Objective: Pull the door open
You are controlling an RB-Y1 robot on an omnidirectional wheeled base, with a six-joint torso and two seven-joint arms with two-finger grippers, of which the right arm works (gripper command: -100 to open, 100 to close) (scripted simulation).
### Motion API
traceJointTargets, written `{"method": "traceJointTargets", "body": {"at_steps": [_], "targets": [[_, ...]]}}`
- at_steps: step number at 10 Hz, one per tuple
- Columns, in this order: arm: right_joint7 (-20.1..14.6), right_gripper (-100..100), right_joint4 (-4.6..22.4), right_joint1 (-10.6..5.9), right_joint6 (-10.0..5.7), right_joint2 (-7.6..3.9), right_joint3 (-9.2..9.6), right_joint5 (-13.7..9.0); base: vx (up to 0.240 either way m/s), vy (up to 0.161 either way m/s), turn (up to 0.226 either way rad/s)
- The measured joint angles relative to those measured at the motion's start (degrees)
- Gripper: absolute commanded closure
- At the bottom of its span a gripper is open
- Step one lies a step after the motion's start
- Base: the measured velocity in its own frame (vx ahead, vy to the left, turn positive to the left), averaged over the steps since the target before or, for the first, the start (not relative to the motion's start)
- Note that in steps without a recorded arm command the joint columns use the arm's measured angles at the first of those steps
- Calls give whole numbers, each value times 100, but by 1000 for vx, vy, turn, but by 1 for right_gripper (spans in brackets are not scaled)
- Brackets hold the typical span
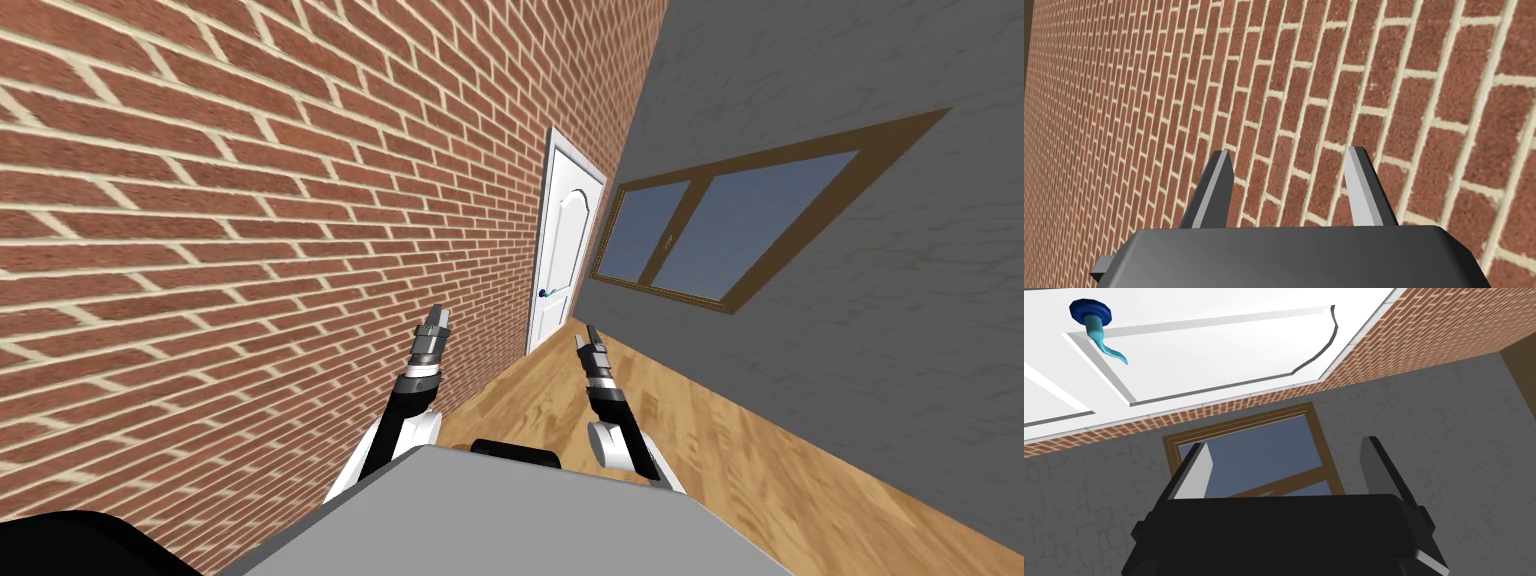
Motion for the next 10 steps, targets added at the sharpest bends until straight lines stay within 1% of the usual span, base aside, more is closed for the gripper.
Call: {"method": "traceJointTargets", "body": {"at_steps": [3, 5, 7, 8, 10], "targets": [[1, -100, 364, -150, -80, -67, 52, -73, 87, -93, 127], [-20, -100, 604, -253, -139, -146, 64, -136, 70, -96, 134], [-15, -100, 862, -403, -168, -174, 88, -185, 61, -95, 134], [-13, -100, 1031, -474, -216, -196, 102, -211, 62, -94, 138], [-32, -100, 1252, -573, -259, -267, 120, -274, 77, -113, 139]]}}
